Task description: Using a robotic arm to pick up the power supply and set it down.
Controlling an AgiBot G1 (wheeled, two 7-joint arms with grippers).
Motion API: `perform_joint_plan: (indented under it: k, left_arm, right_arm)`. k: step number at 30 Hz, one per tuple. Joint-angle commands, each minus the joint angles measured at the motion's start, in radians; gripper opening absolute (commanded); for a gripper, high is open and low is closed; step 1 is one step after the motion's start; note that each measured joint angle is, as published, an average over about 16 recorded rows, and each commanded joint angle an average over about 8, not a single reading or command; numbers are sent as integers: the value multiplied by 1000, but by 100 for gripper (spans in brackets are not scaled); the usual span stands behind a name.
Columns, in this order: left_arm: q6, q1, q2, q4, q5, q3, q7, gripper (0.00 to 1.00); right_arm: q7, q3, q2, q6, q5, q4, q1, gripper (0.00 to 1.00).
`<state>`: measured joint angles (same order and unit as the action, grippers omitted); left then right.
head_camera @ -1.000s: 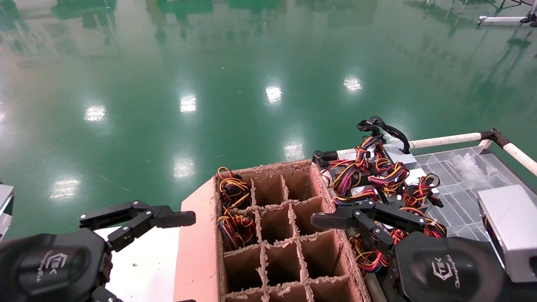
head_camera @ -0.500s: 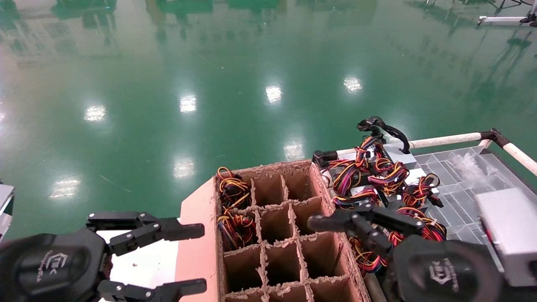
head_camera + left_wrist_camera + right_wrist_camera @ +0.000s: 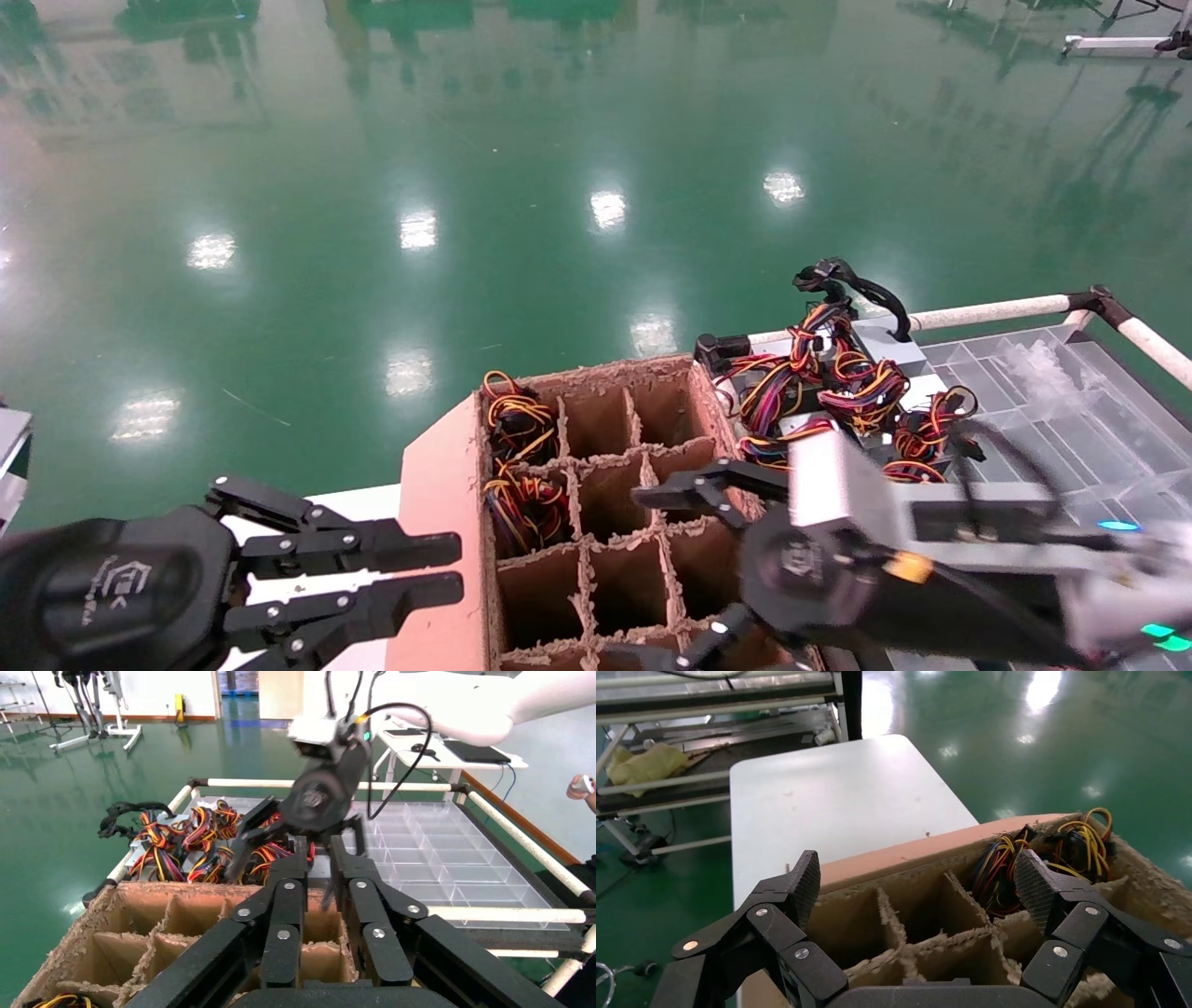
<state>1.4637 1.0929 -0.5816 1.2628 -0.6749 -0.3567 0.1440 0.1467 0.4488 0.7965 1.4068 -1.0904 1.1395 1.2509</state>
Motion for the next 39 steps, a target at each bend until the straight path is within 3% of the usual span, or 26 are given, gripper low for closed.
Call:
perform_joint_plan:
  k: [1,18,21,27,31,36,39]
  left_arm:
    - [0,0,0,0,0,0,0,0]
    - [0,0,0,0,0,0,0,0]
    - [0,0,0,0,0,0,0,0]
    - [0,0,0,0,0,0,0,0]
    - [0,0,0,0,0,0,0,0]
    - [0,0,0,0,0,0,0,1]
    - [0,0,0,0,0,0,0,14]
  right_arm:
    - [-10,20,32,-3,-35,-34,25,100]
    - [-227,170,314,-50,-316,-352,260,100]
    - [-264,183,354,-61,-338,-404,285,84]
    - [-339,201,429,-87,-369,-516,327,33]
    - [-387,209,474,-106,-385,-598,355,10]
    - [-437,217,517,-124,-398,-698,385,0]
    - [-463,221,536,-131,-399,-748,398,0]
